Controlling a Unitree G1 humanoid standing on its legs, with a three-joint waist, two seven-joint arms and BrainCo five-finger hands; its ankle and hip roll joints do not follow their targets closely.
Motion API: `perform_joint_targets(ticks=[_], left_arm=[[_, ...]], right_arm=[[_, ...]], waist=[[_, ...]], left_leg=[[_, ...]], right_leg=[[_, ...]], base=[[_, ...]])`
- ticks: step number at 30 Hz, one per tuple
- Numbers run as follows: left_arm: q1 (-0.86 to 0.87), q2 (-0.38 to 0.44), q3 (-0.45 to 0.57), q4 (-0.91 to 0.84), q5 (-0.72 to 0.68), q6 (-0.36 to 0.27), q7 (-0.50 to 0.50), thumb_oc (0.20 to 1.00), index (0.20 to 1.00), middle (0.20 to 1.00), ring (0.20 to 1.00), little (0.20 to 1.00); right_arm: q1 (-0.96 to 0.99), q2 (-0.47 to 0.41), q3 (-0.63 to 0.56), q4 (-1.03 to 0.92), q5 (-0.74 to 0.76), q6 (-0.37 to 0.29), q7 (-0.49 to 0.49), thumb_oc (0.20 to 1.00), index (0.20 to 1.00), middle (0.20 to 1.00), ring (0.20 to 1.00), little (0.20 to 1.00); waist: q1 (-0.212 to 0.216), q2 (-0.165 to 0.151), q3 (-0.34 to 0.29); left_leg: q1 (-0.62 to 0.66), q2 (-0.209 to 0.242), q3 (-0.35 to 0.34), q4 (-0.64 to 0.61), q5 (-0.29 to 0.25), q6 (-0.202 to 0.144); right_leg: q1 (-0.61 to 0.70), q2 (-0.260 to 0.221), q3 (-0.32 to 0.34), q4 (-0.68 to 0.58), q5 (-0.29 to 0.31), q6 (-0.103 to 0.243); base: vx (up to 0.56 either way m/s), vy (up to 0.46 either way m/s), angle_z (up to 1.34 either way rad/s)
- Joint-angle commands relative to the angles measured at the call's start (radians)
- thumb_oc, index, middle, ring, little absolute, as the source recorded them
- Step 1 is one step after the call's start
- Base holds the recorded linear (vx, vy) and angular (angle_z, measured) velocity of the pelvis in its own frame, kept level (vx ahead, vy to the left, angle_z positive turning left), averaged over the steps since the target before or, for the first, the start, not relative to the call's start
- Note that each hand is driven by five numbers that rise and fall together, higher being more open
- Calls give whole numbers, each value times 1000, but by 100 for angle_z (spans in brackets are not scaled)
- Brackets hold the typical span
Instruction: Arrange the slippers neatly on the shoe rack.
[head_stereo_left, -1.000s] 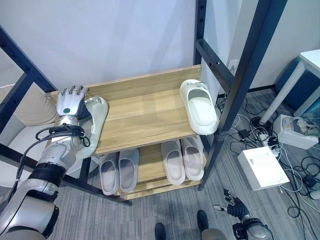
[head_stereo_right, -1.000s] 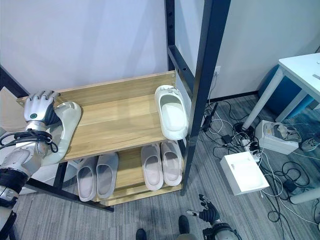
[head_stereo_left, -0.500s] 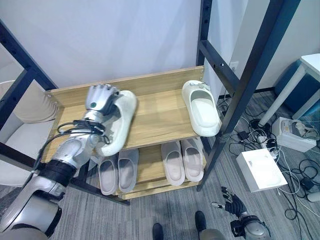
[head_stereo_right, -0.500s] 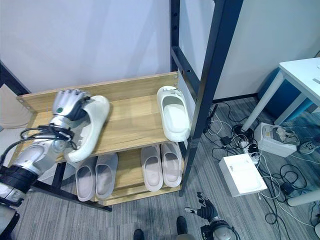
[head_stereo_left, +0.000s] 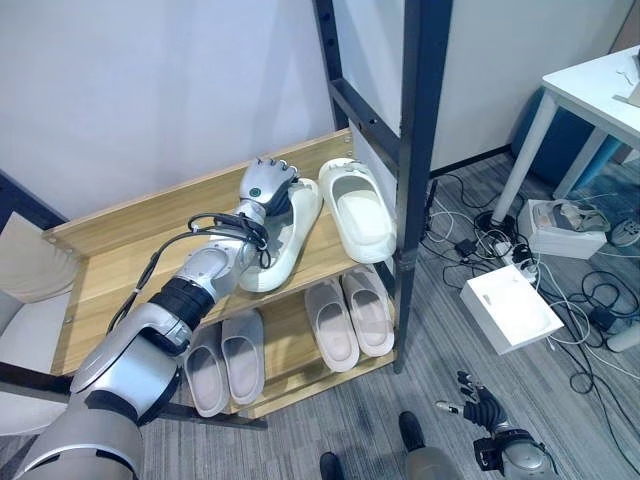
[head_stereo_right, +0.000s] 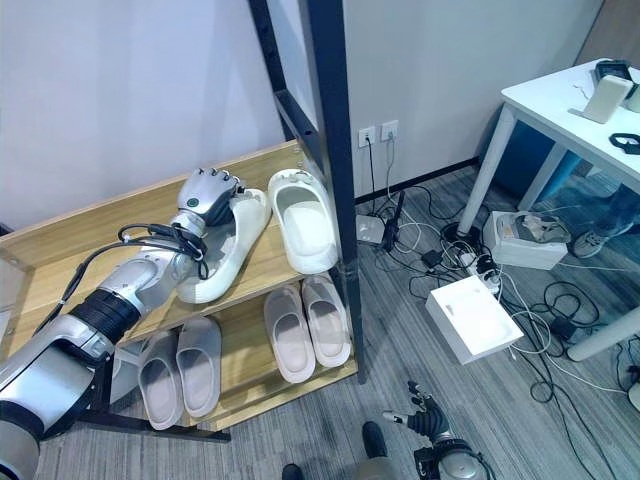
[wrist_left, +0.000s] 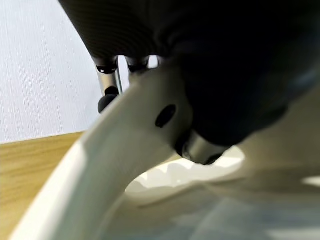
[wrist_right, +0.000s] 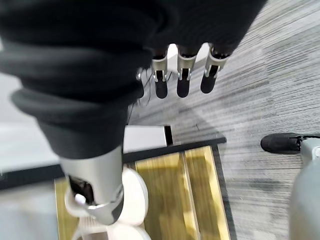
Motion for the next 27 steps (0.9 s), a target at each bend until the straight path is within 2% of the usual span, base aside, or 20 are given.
perform_joint_targets(ticks=[1,2,3,9,15,27], left_arm=[[-183,-48,6,92,-15,-5,9,200,200,200,200,200],[-192,-52,12,104,-24,2,2,827,827,827,827,827],[-195,-50,12,105,-24,1,-1,1000,1000,1000,1000,1000],[-189,-13,34,35,-13,4,-14,1000,1000,1000,1000,1000],[-135,57,107,-157,6,-11,-26,1000,1000,1000,1000,1000],[-20,121,233,-378,-24,-44,-41,1000,1000,1000,1000,1000]], right_arm=[[-32,-20,-20,-45,40,-38,-6,1000,1000,1000,1000,1000],[-27,-16,-23,-36,42,-36,-7,1000,1000,1000,1000,1000],[-24,-14,-25,-33,42,-36,-5,1000,1000,1000,1000,1000],[-12,3,-23,-23,36,-34,0,1000,1000,1000,1000,1000],[-20,30,2,-27,30,-22,22,1000,1000,1000,1000,1000],[-40,60,22,0,18,-5,38,1000,1000,1000,1000,1000]], waist=[[-45,-17,25],[-44,-14,23],[-42,-14,22],[-19,-20,18],[30,-38,8],[86,-63,-3]], left_leg=[[67,11,-22,0,-66,-16],[70,13,-24,0,-65,-16],[71,13,-27,0,-64,-16],[68,10,-63,0,-58,-16],[66,3,-105,0,-58,-13],[61,0,-135,0,-53,-10]], right_leg=[[111,5,-4,2,-145,51],[114,5,-7,2,-147,50],[118,5,-9,2,-149,49],[136,1,-44,2,-155,46],[159,-3,-83,2,-162,42],[171,-3,-117,2,-163,38]], base=[[9,-31,-7],[6,-29,-7],[6,-29,-6],[-12,-20,6],[-13,-13,18],[-12,2,11]])
